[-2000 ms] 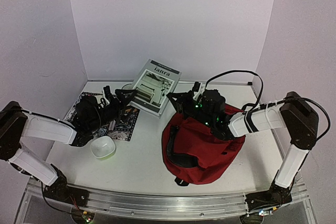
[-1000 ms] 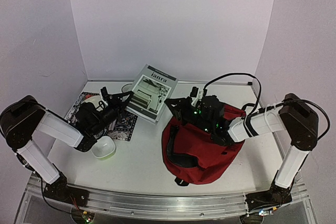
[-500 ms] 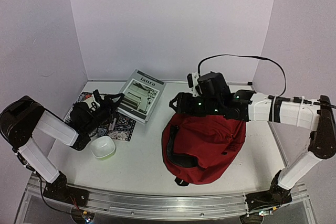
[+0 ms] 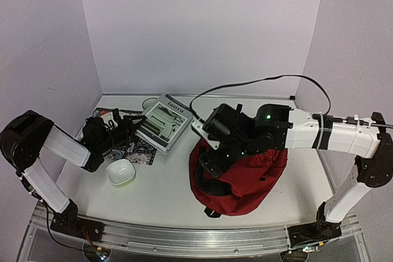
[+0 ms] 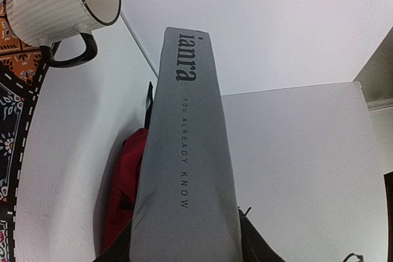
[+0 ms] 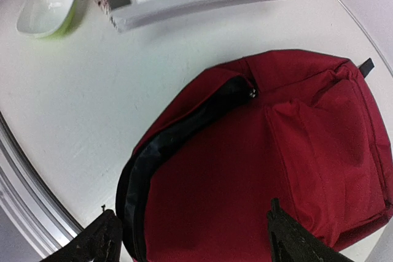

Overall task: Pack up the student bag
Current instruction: Open the largest pocket of the student bag.

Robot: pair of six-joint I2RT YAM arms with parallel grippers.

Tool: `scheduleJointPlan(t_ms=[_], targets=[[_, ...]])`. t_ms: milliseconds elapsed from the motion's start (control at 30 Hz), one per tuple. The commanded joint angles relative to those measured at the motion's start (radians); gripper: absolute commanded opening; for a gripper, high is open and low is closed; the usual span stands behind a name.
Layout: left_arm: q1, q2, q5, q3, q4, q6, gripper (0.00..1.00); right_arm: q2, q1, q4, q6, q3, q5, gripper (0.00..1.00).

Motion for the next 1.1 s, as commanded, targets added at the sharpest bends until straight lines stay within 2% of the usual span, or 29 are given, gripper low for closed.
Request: scheduleJointPlan(t_ms=[0,400,533,600,733,967,1000,1067], targets=[[0.012,-0.085,0.036,0.061,-0.092,0.049,0.41,0.056,0.070,-0.180,-0.090,0.018,0.141,0.84],[0.019,-0.155,0.087,0.079,-0.194,0.066,0.41,0.177,0.106,-0.201,-0.110,-0.008,0.348,0.87],[0.019,-0.184,0.109,0.071,-0.213,0.076,0.41,0.222,0.105,-0.201,-0.108,-0.010,0.436,0.83],[0.019,-0.196,0.124,0.071,-0.232,0.087,0.41,0.231,0.097,-0.198,-0.101,-0.005,0.474,0.74],[0.018,-0.229,0.158,0.054,-0.261,0.093,0.41,0.217,0.052,-0.172,-0.092,0.006,0.516,0.45],[0.019,-0.304,0.196,-0.006,-0.323,0.109,0.41,0.184,-0.058,-0.102,-0.130,0.075,0.528,0.06],[0.019,-0.317,0.202,-0.014,-0.332,0.110,0.41,0.180,-0.078,-0.083,-0.139,0.088,0.521,0.02],[0.019,-0.341,0.215,-0.029,-0.353,0.115,0.41,0.178,-0.108,-0.050,-0.155,0.121,0.501,0.00]])
